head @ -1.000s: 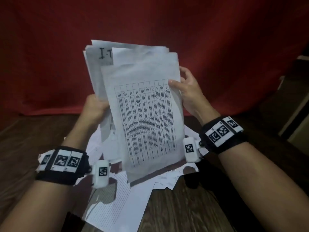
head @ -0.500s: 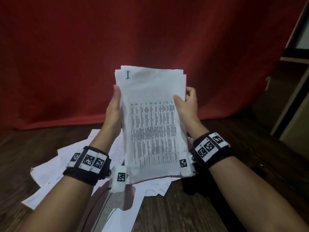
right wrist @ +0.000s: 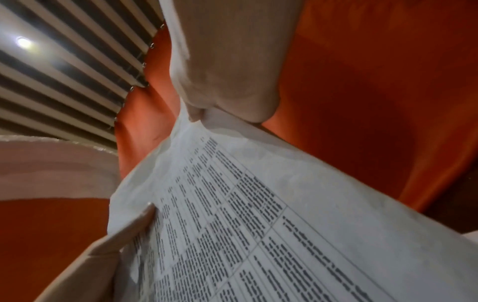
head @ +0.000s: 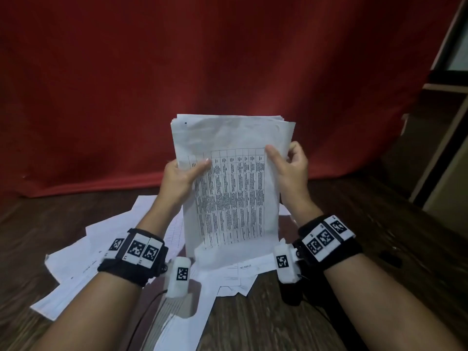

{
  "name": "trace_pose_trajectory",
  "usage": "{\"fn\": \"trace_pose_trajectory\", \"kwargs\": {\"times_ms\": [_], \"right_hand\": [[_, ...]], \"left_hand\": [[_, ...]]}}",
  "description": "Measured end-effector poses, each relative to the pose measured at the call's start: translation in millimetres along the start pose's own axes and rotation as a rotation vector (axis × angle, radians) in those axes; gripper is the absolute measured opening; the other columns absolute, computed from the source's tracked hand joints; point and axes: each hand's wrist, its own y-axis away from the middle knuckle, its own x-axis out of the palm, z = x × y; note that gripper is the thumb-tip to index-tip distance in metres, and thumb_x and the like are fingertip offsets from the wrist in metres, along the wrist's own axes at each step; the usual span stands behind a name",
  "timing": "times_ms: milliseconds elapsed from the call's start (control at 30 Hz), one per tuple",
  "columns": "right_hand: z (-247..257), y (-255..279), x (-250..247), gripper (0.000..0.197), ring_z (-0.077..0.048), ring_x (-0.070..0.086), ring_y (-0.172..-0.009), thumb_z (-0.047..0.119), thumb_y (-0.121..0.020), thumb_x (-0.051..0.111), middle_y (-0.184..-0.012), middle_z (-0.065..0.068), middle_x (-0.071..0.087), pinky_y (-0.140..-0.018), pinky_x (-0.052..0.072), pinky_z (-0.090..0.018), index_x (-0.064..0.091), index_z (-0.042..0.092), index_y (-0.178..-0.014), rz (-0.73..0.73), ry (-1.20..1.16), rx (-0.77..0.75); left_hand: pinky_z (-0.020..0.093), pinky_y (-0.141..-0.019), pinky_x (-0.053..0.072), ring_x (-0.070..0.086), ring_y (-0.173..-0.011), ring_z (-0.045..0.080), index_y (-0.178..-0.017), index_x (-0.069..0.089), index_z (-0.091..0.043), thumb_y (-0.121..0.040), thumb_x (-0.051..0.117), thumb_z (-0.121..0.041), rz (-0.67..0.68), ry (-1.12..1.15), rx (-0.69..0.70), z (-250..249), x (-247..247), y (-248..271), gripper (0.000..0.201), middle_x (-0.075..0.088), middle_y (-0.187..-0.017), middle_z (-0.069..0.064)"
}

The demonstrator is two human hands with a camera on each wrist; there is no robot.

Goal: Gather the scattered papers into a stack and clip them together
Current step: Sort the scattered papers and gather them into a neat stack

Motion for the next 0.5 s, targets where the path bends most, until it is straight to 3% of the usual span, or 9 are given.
{"fn": "trace_pose_trajectory", "kwargs": {"times_ms": [100, 133, 233, 300, 400, 500], "right_hand": [[7, 1, 0, 0.031, -0.034, 0.063, -0.089, 0.027, -0.089, 0.079, -0.097, -0.020, 0.067, -0.083, 0.054, -0.058, 0.056, 0.007, -0.099, 0.126, -0.141, 0.121], [8, 1, -2, 0.029, -0.036, 0.065, -0.091, 0.025, -0.090, 0.077, -0.101, -0.023, 0.069, -0.086, 0.055, -0.060, 0.058, 0.006, -0.101, 0.173, -0.135, 0.143], [5, 3, -5, 0.007, -0.028, 0.070, -0.090, 0.012, -0.095, 0.072, -0.104, -0.021, 0.074, -0.084, 0.059, -0.050, 0.069, 0.008, -0.100, 0.196, -0.004, 0.075], [0, 3, -8, 0.004, -0.019, 0.068, -0.089, 0.010, -0.096, 0.072, -0.108, -0.025, 0.071, -0.081, 0.057, -0.043, 0.073, 0.014, -0.097, 0.141, 0.071, -0.019], [-8, 5, -10, 0.016, -0.013, 0.070, -0.096, 0.011, -0.097, 0.070, -0.116, -0.018, 0.072, -0.085, 0.056, -0.035, 0.074, 0.021, -0.109, 0.136, 0.050, -0.037], [-18, 13, -4, 0.060, -0.015, 0.068, -0.120, 0.015, -0.096, 0.071, -0.136, -0.003, 0.067, -0.102, 0.056, -0.037, 0.046, 0.024, -0.149, 0.222, -0.083, 0.105]], "left_hand": [[0.027, -0.076, 0.060, 0.077, -0.081, 0.008, -0.092, 0.075, -0.020, -0.092, 0.080, -0.013, -0.106, 0.041, 0.084, -3, 1, -4, 0.008, 0.081, -0.084, -0.010], [0.024, -0.075, 0.061, 0.078, -0.083, 0.007, -0.094, 0.075, -0.020, -0.092, 0.080, -0.012, -0.125, 0.061, 0.093, -3, -2, -6, 0.009, 0.081, -0.086, -0.010], [0.030, -0.088, 0.062, 0.079, -0.098, 0.015, -0.104, 0.078, -0.014, -0.090, 0.082, -0.019, -0.076, 0.061, 0.040, -1, -12, -11, 0.015, 0.083, -0.100, -0.002], [0.037, -0.096, 0.060, 0.078, -0.106, 0.022, -0.107, 0.078, -0.009, -0.088, 0.082, -0.023, -0.026, 0.033, 0.021, 1, -19, -13, 0.024, 0.082, -0.108, 0.004], [0.037, -0.099, 0.058, 0.076, -0.112, 0.025, -0.114, 0.075, -0.002, -0.088, 0.080, -0.024, 0.037, 0.084, 0.017, 1, -23, -11, 0.035, 0.080, -0.115, 0.009], [0.033, -0.097, 0.056, 0.076, -0.110, 0.021, -0.108, 0.077, -0.009, -0.086, 0.079, -0.026, 0.098, 0.105, -0.025, 3, -20, -6, 0.028, 0.081, -0.112, 0.005]]}}
